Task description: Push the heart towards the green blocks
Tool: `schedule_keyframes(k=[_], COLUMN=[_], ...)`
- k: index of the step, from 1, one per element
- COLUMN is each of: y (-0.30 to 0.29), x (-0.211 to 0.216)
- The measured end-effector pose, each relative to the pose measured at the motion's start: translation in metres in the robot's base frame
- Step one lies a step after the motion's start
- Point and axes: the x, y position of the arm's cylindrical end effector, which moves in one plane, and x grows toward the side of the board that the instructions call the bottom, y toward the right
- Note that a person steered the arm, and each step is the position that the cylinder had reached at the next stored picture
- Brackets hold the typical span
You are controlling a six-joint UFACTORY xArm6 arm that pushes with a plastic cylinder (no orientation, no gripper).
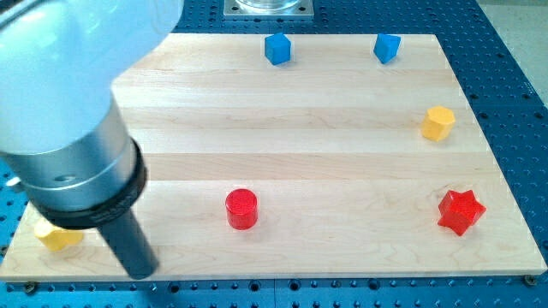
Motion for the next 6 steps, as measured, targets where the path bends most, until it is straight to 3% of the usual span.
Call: schedule_keyframes(k=[2,4,6], y=[-0.058,-0.076,-0.113], x=[0.001,-0.054,-0.037])
